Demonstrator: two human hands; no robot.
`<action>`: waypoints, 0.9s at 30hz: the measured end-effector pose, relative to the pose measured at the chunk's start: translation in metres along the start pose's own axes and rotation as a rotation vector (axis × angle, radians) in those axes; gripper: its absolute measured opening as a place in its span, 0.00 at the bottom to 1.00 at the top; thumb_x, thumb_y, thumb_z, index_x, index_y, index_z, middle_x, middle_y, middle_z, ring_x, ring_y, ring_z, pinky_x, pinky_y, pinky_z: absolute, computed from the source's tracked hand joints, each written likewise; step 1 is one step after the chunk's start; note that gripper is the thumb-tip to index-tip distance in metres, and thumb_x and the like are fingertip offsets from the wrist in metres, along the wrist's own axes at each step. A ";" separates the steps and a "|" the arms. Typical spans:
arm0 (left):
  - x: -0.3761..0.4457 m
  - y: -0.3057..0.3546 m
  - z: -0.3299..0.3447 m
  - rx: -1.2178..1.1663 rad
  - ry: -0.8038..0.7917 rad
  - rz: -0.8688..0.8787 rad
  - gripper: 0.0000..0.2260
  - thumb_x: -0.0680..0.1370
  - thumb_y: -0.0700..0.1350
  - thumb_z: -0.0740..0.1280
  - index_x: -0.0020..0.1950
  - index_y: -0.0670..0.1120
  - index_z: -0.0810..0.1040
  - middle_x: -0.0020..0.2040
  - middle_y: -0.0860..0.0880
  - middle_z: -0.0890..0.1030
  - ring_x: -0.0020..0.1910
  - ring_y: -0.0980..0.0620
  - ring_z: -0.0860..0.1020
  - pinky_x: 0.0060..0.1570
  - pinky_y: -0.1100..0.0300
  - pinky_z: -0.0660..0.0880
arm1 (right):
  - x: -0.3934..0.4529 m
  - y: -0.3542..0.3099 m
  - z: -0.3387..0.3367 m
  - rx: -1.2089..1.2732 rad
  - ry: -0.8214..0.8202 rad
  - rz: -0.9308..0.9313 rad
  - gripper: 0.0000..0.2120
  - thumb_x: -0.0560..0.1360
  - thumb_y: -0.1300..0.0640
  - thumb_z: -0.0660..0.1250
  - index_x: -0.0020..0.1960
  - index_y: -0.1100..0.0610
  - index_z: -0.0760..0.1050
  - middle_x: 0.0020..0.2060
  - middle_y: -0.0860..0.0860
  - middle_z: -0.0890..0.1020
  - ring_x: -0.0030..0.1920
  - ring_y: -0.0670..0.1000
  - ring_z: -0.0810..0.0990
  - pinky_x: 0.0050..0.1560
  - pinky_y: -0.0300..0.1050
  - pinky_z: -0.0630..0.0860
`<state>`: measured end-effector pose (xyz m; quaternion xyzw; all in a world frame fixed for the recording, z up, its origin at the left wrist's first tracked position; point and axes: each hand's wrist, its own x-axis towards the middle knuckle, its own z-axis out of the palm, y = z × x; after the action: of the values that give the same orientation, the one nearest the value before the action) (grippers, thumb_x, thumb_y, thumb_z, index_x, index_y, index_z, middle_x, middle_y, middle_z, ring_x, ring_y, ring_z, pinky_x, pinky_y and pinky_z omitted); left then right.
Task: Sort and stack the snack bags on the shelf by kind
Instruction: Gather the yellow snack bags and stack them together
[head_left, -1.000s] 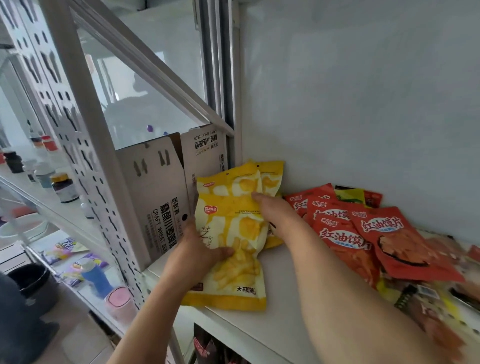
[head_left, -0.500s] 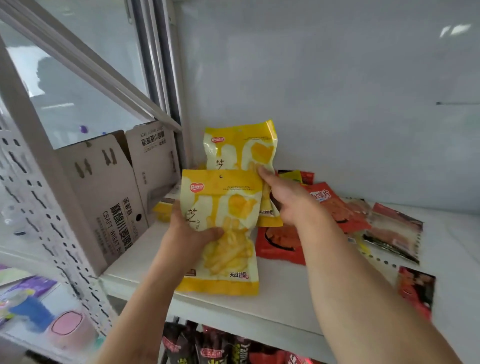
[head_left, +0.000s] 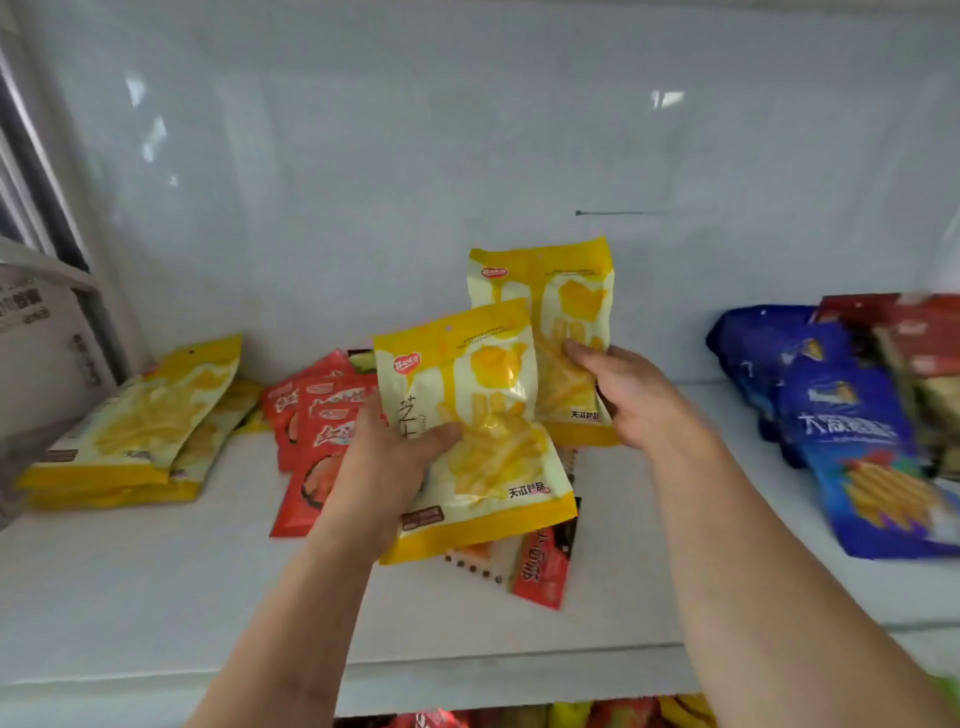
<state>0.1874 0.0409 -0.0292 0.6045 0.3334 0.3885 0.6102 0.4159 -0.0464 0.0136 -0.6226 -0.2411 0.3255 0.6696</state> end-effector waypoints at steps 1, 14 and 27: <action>0.002 -0.001 0.019 -0.015 -0.035 -0.007 0.22 0.72 0.38 0.77 0.61 0.50 0.74 0.51 0.48 0.87 0.47 0.47 0.86 0.47 0.48 0.83 | 0.003 -0.002 -0.020 -0.069 0.071 -0.031 0.08 0.77 0.52 0.72 0.52 0.54 0.81 0.43 0.56 0.87 0.45 0.58 0.87 0.49 0.58 0.83; 0.017 -0.041 0.223 0.025 -0.083 -0.163 0.28 0.71 0.40 0.77 0.66 0.52 0.68 0.54 0.47 0.85 0.50 0.45 0.85 0.51 0.43 0.82 | 0.079 0.020 -0.189 -0.545 0.138 -0.136 0.20 0.80 0.45 0.63 0.69 0.53 0.74 0.62 0.52 0.81 0.61 0.56 0.79 0.58 0.48 0.73; 0.049 -0.047 0.266 0.349 0.020 -0.135 0.43 0.75 0.43 0.73 0.80 0.54 0.48 0.68 0.47 0.75 0.61 0.43 0.78 0.59 0.45 0.78 | 0.107 0.015 -0.184 -0.272 0.141 0.004 0.36 0.80 0.32 0.47 0.79 0.54 0.60 0.77 0.54 0.65 0.77 0.57 0.62 0.74 0.53 0.60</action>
<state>0.4472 -0.0417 -0.0606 0.6736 0.4417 0.2891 0.5173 0.6201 -0.0922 -0.0304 -0.7292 -0.2340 0.2469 0.5937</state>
